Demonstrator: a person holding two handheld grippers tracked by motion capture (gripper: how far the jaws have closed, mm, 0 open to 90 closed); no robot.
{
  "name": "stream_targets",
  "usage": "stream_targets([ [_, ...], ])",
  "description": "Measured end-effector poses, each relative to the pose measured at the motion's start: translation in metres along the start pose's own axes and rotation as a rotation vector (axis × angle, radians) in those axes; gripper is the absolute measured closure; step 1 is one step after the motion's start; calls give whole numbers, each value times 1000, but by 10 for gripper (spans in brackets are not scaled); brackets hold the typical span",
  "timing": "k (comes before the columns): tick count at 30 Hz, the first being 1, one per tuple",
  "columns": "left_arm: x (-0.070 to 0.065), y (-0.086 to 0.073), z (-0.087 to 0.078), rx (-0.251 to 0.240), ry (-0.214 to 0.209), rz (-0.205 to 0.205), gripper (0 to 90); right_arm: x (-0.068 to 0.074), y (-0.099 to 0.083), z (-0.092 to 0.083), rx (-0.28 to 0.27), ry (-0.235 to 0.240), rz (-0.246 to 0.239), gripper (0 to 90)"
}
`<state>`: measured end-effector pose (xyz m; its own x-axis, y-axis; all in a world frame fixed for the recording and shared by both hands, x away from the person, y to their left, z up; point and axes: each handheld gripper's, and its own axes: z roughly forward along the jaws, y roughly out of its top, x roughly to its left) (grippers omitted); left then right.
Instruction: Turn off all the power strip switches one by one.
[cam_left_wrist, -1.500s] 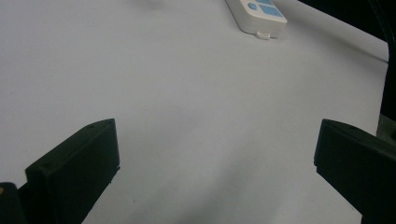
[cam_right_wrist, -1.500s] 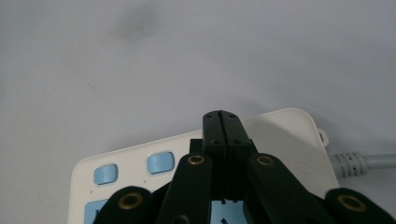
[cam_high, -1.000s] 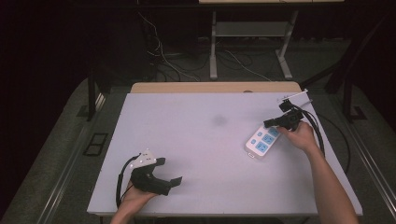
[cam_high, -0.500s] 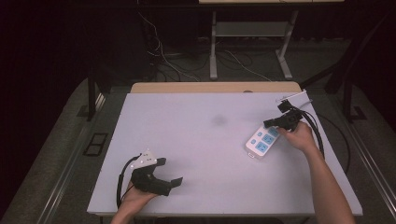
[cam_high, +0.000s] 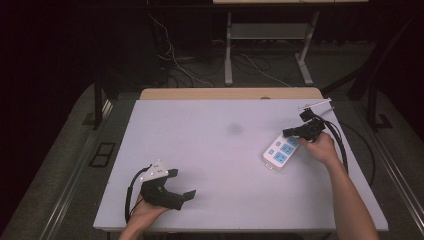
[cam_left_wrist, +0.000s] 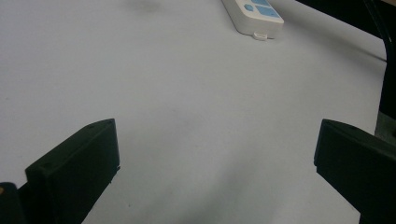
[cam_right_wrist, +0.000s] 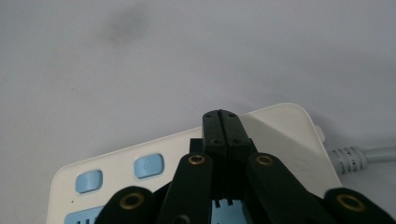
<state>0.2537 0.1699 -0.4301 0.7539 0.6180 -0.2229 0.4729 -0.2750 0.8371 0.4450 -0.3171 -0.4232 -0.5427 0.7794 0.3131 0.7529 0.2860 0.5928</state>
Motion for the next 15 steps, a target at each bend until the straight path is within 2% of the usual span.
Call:
stream_targets([
  [3,0,0,0,-1,1,-2,0,-2,-2,0,-12,10,11,900],
  [8,1,0,0,-3,1,-6,0,2,0,-1,5,-15,-10,900],
  [12,1,0,0,0,1,-7,0,-1,-1,-5,5,-30,11,900],
  [13,2,0,0,0,1,-7,0,-2,-1,-7,-12,-30,19,900],
  [15,2,0,0,0,1,-8,0,-5,-3,-9,6,-38,27,900],
])
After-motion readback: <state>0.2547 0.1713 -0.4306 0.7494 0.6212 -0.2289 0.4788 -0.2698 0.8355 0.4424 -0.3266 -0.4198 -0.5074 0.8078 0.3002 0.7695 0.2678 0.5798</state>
